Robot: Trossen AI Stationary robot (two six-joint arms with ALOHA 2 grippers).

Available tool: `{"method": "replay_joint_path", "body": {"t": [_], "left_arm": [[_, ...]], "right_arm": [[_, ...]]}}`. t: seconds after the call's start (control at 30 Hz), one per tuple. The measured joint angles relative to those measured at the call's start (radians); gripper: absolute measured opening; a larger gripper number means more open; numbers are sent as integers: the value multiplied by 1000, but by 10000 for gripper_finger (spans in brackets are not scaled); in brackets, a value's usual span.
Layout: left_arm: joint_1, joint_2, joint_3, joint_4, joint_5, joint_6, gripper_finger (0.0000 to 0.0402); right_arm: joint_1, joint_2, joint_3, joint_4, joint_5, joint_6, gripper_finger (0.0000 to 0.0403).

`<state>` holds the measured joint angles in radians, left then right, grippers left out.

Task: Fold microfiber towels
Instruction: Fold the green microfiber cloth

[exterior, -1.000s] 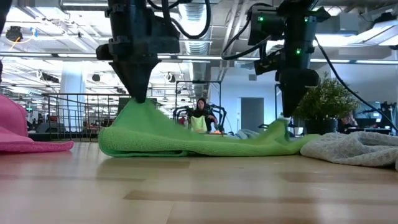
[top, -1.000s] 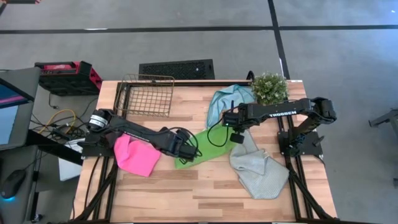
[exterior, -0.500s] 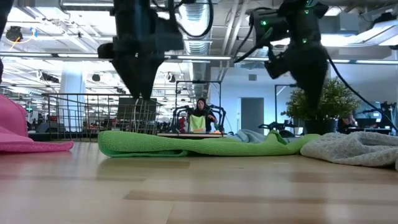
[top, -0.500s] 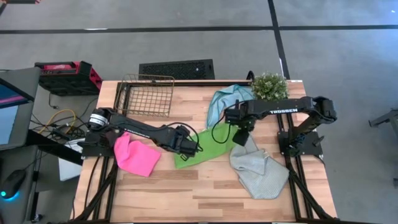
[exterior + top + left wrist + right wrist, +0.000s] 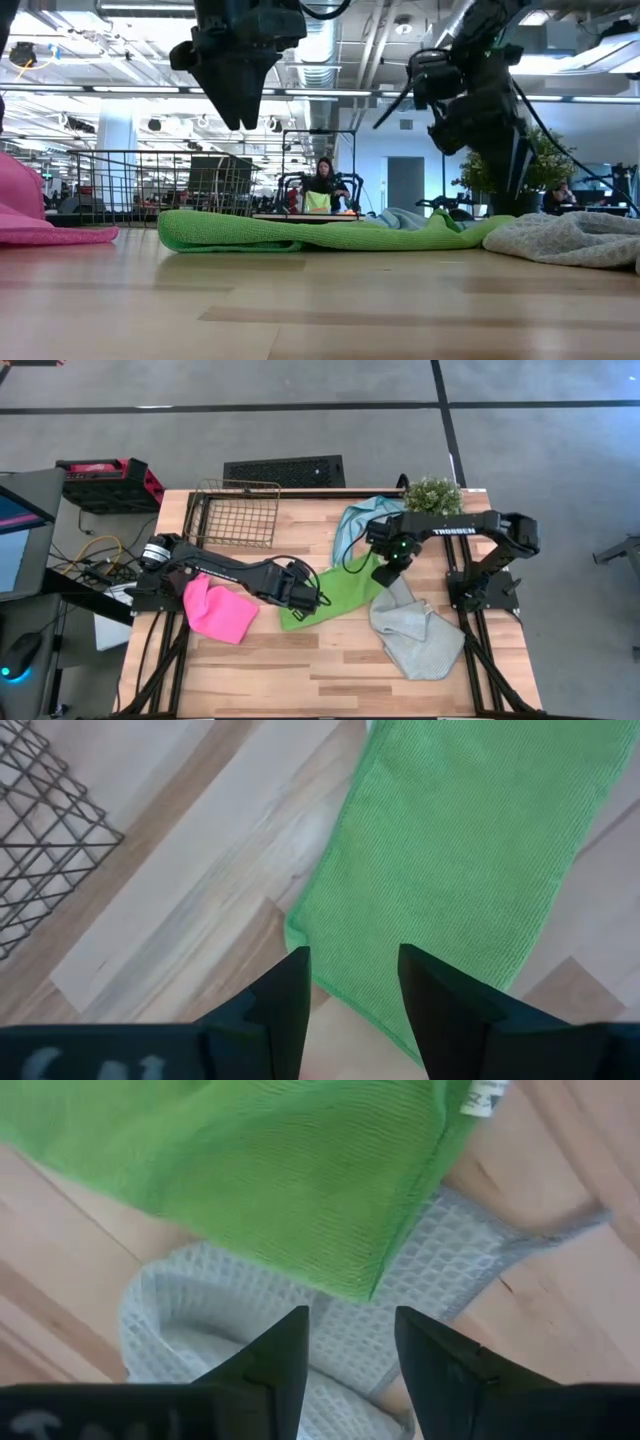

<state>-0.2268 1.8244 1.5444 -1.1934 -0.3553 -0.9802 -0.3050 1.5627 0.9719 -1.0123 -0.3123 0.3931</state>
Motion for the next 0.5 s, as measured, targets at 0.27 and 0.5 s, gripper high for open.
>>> {"method": "replay_joint_path", "body": {"t": [0.27,0.5], "left_arm": [[-2,0,0,0,0,0,146],[-1,0,0,0,0,0,146]], "right_arm": [[-41,2,-78,100,-30,0,171],[-52,2,-111,141,-31,2,169]]}}
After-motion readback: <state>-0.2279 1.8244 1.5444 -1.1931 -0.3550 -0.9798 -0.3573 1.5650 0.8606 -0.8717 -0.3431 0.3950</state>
